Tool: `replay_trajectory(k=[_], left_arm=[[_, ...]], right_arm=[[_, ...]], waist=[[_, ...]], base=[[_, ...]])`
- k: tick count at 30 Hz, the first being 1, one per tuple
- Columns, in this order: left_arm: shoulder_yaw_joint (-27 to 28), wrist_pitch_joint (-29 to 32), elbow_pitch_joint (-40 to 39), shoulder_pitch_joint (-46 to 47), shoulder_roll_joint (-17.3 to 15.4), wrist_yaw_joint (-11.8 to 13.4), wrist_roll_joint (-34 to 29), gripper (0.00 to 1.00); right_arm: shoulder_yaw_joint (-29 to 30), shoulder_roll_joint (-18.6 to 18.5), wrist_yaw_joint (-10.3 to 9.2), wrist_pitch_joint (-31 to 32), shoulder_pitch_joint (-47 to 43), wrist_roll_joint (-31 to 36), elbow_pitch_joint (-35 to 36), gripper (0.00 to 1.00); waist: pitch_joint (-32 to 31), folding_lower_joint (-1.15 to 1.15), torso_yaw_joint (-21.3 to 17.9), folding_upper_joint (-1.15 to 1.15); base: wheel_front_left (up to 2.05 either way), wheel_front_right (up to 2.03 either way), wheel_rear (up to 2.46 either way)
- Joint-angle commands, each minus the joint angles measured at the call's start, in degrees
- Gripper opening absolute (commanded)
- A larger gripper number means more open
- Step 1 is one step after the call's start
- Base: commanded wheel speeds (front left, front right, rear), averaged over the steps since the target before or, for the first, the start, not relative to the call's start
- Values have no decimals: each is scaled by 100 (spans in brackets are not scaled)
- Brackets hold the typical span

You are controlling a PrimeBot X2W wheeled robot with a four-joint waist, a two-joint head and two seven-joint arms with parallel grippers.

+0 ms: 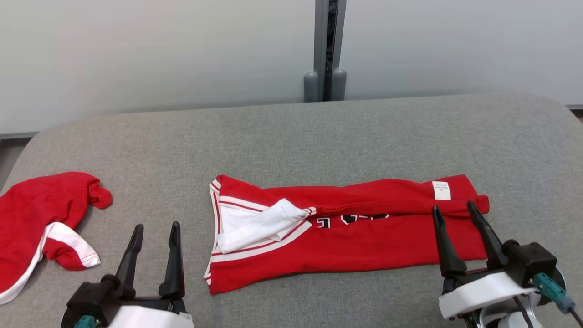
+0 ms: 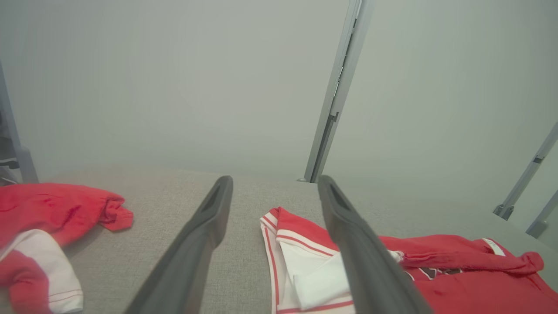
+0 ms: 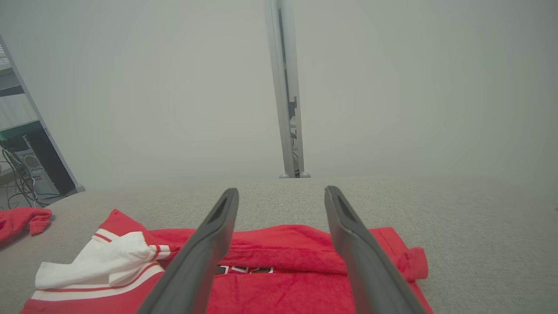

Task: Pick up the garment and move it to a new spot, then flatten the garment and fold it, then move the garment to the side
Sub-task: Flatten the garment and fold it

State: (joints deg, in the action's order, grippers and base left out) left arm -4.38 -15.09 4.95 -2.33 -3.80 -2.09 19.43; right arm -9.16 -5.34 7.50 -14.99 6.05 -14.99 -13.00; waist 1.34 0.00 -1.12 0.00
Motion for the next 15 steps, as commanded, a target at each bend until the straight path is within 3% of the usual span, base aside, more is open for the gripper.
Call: replay_trajectory(k=[1,7,15], left_arm=[[46,-9,-24,-74,17,-46,-52,100],[214,-10,69,-341,74,-169,-367,100],[135,-9,88,-509,81,-82,-486,100]], right_arm=[[35,7,-1,-26,-60,-15,67,100],[-18,-1,-1,-26,-383,-9,74,100],[29,2,-1,-26,-546,-29,70,100]], waist=[[-81,0,-25,0],[-278,0,1,0],[-354,0,33,0]], base=[[0,0,0],[0,0,0],[0,0,0]])
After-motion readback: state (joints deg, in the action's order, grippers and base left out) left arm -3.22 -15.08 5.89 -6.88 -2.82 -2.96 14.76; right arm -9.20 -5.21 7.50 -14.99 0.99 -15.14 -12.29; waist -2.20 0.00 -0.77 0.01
